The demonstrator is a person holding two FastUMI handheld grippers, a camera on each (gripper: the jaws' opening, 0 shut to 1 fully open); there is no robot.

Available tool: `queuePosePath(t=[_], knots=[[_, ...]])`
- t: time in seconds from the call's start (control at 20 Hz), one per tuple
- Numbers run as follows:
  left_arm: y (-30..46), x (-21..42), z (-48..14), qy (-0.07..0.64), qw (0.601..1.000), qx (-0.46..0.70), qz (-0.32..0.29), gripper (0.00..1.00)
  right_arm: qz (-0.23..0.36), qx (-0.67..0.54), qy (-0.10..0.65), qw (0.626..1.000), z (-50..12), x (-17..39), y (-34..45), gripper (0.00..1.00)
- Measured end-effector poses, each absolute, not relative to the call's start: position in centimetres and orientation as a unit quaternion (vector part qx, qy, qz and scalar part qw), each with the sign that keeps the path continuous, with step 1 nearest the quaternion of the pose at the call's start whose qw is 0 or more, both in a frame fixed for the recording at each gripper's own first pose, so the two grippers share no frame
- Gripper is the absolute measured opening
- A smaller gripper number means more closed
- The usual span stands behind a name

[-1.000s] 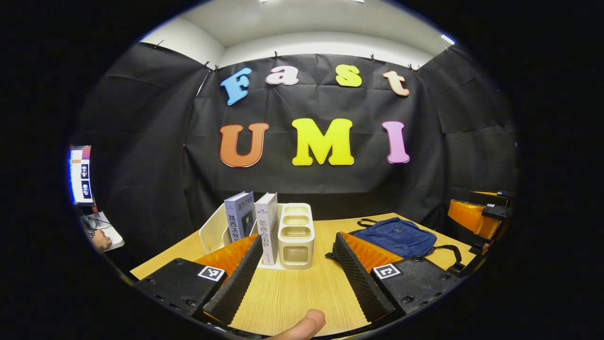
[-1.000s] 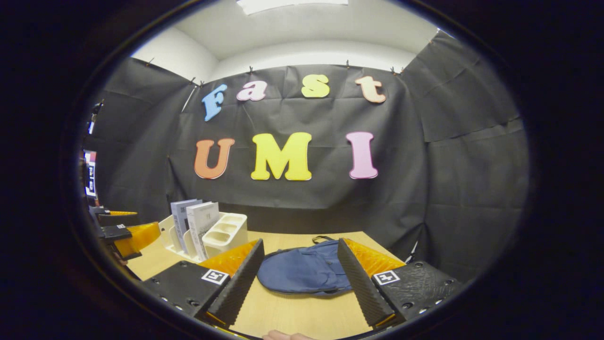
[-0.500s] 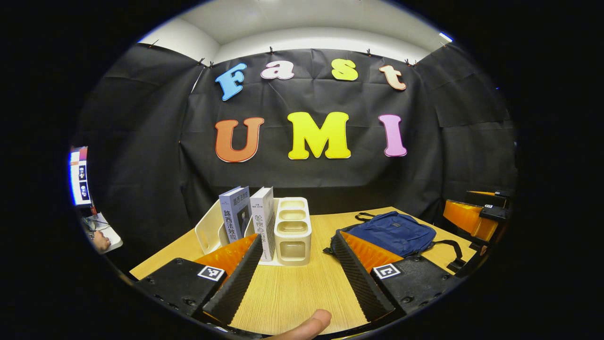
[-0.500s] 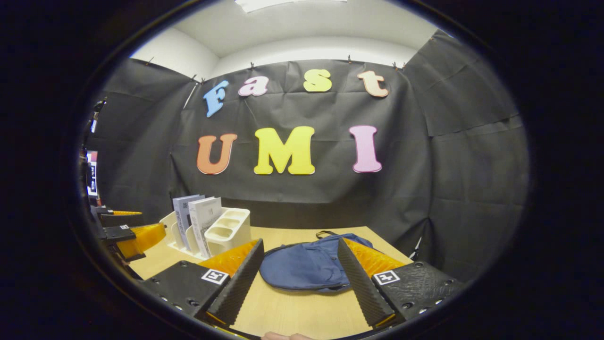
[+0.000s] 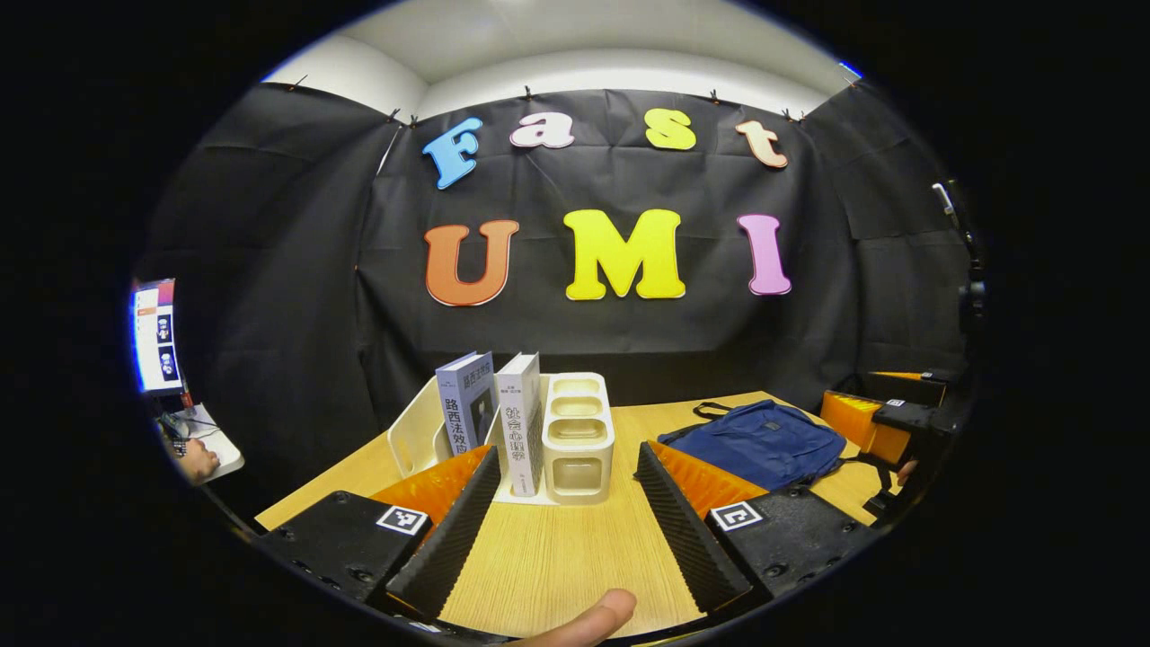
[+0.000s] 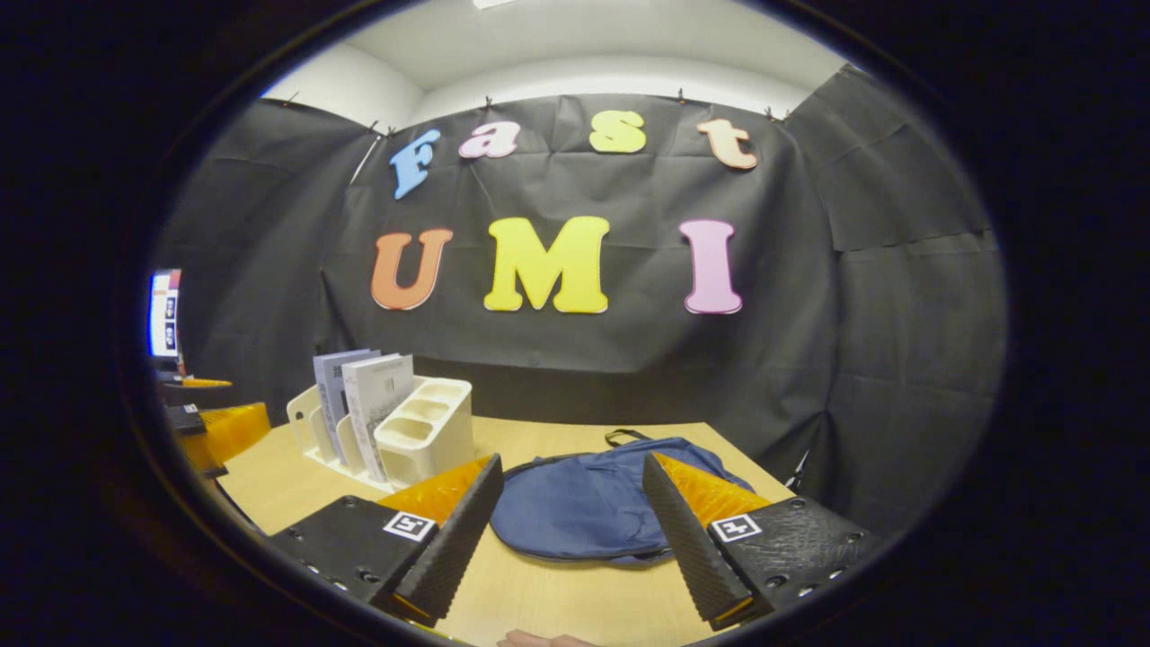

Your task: Open the schoolbag, grab two books from the bookshelf and put them into the schoolbag.

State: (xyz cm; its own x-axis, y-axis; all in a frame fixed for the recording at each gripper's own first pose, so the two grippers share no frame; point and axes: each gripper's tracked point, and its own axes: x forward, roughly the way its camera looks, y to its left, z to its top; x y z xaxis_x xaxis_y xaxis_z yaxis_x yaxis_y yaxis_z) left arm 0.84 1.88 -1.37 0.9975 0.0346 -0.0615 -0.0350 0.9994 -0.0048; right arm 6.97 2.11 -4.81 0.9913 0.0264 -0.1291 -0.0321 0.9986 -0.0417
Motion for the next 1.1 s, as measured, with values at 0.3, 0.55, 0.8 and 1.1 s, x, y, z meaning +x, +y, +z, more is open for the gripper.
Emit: queuePosePath(t=[0.3, 0.55, 0.8, 1.1], knots=[[3.5, 1.2, -1.5, 0.036, 0.999, -0.011, 0.032, 0.98, 0.018, -0.132, 0.131, 0.982, -11.0, 12.0, 3.8, 0.95], [4.1, 1.6, -1.9, 0.043, 0.998, -0.017, 0.036, 0.98, 0.037, -0.182, 0.203, 0.961, -17.1, 13.5, 5.6, 0.99], [4.6, 1.6, -2.0, 0.049, 0.998, -0.022, 0.042, 0.98, 0.067, -0.286, 0.241, 0.925, -21.4, 14.4, 9.0, 0.98], [4.9, 1.6, -2.1, 0.051, 0.998, -0.019, 0.041, 0.98, 0.066, -0.377, 0.252, 0.889, -24.2, 15.8, 10.2, 0.95]])
